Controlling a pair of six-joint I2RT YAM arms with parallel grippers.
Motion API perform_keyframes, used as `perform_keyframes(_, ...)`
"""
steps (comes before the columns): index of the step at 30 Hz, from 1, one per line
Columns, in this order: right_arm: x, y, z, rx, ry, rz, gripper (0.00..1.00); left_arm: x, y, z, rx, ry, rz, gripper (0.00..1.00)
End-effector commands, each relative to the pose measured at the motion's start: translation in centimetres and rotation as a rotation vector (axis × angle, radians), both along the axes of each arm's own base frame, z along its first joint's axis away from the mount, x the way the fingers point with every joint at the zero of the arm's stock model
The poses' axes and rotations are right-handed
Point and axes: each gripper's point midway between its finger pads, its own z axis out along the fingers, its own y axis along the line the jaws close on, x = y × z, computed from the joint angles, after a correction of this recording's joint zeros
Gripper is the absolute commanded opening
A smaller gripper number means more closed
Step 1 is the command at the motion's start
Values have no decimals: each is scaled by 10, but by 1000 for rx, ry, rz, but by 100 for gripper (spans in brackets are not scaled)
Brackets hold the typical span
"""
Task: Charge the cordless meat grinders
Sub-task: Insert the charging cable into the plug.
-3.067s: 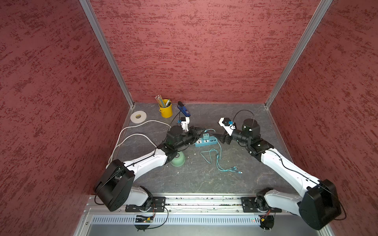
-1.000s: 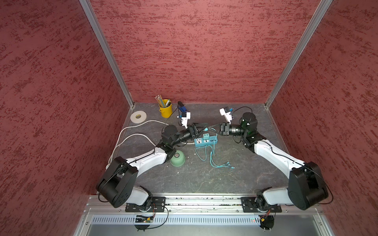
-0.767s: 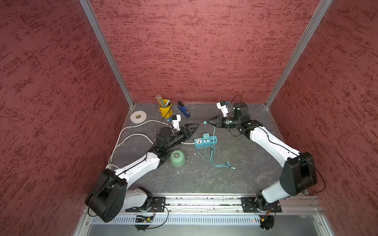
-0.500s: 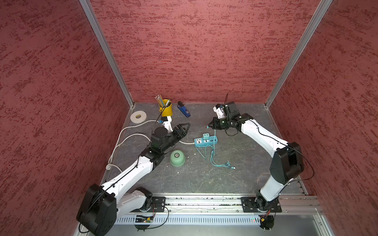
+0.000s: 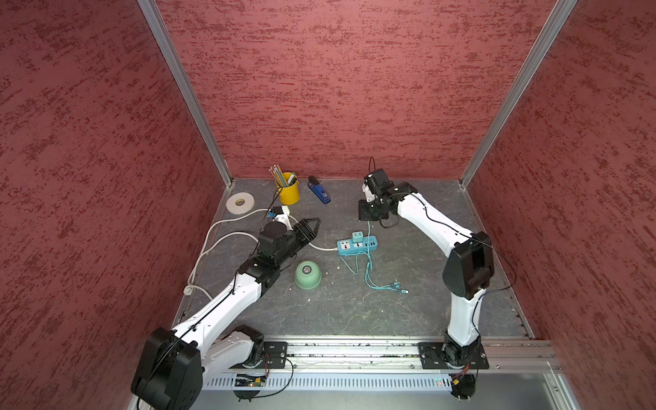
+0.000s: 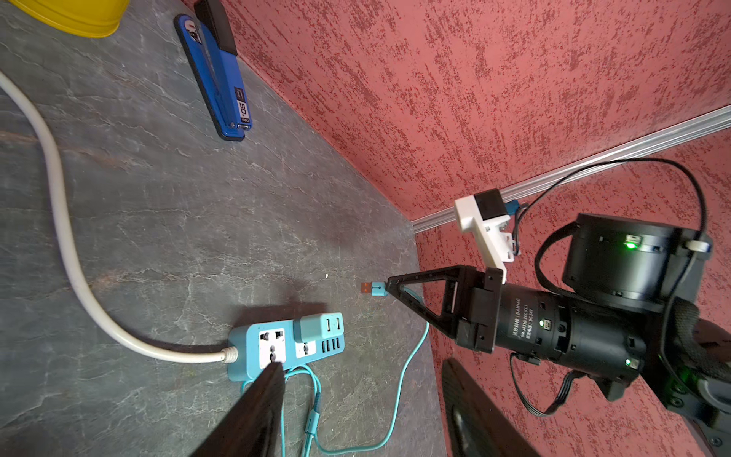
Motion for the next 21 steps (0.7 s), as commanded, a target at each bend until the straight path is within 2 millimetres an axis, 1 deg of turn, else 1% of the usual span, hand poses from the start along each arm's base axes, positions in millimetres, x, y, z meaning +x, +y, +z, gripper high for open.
perform_keyframes(1, -16, -10, -13, -80, 98, 17, 0, -2, 6, 0, 21, -14, 7, 64)
perform_keyframes(6, -20, -10, -21, -108, 140, 27, 0, -4, 8, -2, 20, -12, 11, 63)
perform_keyframes(13, -22, -5, -21, -110, 143, 45, 0, -3, 9, -1, 16, -13, 12, 62)
perform_keyframes(21, -21, 0, -29, -124, 142, 61, 0, -2, 8, 0, 12, -14, 9, 62)
